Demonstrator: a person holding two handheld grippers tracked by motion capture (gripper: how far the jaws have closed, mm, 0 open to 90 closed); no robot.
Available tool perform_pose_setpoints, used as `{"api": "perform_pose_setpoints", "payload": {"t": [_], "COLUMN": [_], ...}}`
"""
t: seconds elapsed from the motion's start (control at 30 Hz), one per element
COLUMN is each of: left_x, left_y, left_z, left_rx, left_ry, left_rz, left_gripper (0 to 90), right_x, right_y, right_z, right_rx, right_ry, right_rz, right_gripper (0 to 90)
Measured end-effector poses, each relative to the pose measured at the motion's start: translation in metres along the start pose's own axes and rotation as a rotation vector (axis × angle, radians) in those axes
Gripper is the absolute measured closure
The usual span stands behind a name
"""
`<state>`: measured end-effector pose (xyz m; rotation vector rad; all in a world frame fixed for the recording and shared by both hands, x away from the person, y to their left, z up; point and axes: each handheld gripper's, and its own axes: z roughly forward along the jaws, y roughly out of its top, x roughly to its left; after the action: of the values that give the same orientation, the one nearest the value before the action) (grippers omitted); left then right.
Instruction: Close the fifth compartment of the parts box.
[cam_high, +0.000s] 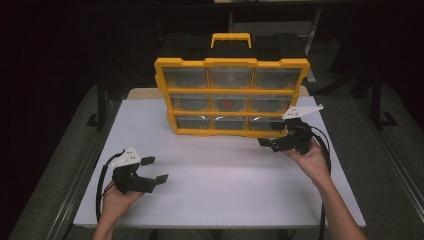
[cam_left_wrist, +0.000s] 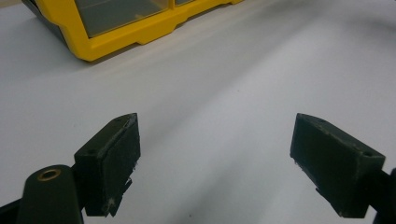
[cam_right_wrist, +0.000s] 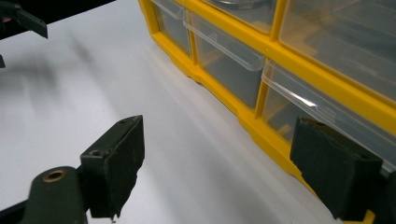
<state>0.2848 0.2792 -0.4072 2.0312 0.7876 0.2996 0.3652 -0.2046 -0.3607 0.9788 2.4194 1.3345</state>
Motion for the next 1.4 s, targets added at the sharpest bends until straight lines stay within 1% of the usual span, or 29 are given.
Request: {"api": "perform_pose_setpoints", "payload": {"t": [0.17, 0.3, 0.33, 0.4, 0.43, 0.5, 0.6, 0.67, 0.73, 0.9, 0.97, 1.0, 1.07, 1.17, 1.33, 1.37, 1.4], "left_x": [0.001, 0.001, 0.001, 0.001, 0.001, 0.002, 0.003, 0.002, 0.002, 0.003, 0.002, 0.002, 0.001, 0.002, 0.003, 0.003, 0.003], "left_y": [-0.002, -0.002, -0.003, -0.003, -0.003, -0.004, -0.004, -0.005, -0.005, -0.006, -0.007, -0.007, -0.007, -0.008, -0.01, -0.012, -0.012], "left_z": [0.0, 0.0, 0.0, 0.0, 0.0, 0.0, -0.001, -0.001, -0.001, -0.001, 0.0, 0.0, 0.001, 0.001, -0.001, -0.001, -0.001], "left_rx": [0.003, 0.006, 0.008, 0.005, 0.004, 0.007, 0.009, 0.003, 0.005, 0.013, 0.017, 0.018, 0.022, 0.028, 0.025, 0.025, 0.03], "left_ry": [-0.003, -0.003, -0.003, -0.004, -0.002, -0.002, -0.003, -0.004, -0.004, -0.003, 0.0, -0.004, -0.004, -0.008, -0.011, -0.014, -0.015], "left_rz": [-0.001, 0.0, 0.0, 0.001, -0.004, 0.0, 0.006, -0.003, -0.003, 0.004, 0.01, 0.005, 0.007, 0.013, 0.006, -0.003, 0.001], "left_gripper": [16.1, 16.1, 16.1, 16.1, 16.1, 16.1, 16.1, 16.1, 16.1, 16.1, 16.1, 16.1, 16.1, 16.1, 16.2, 16.2, 16.2], "right_x": [0.0, -0.001, -0.001, -0.001, -0.001, -0.001, -0.001, -0.002, -0.002, -0.002, -0.003, -0.003, -0.003, -0.004, -0.003, -0.003, -0.003], "right_y": [-0.008, -0.015, -0.016, -0.019, -0.021, -0.024, -0.029, -0.034, -0.039, -0.052, -0.057, -0.06, -0.064, -0.07, -0.078, -0.08, -0.083], "right_z": [-0.004, -0.006, -0.007, -0.01, -0.011, -0.014, -0.018, -0.021, -0.024, -0.028, -0.03, -0.031, -0.032, -0.034, -0.039, -0.039, -0.04], "right_rx": [-0.009, -0.004, -0.013, -0.014, -0.018, -0.025, -0.027, -0.03, -0.035, -0.023, -0.024, -0.027, -0.032, -0.028, -0.025, -0.024, -0.022], "right_ry": [-0.007, -0.013, -0.015, -0.023, -0.023, -0.028, -0.029, -0.035, -0.039, -0.049, -0.051, -0.052, -0.053, -0.055, -0.06, -0.06, -0.059], "right_rz": [0.008, 0.018, 0.021, 0.023, 0.024, 0.024, 0.04, 0.043, 0.043, 0.048, 0.054, 0.06, 0.067, 0.073, 0.082, 0.081, 0.084], "right_gripper": [15.8, 14.3, 14.3, 14.3, 14.3, 14.2, 14.0, 14.0, 13.9, 13.9, 13.9, 13.9, 13.9, 13.9, 13.9, 13.9, 13.9]}}
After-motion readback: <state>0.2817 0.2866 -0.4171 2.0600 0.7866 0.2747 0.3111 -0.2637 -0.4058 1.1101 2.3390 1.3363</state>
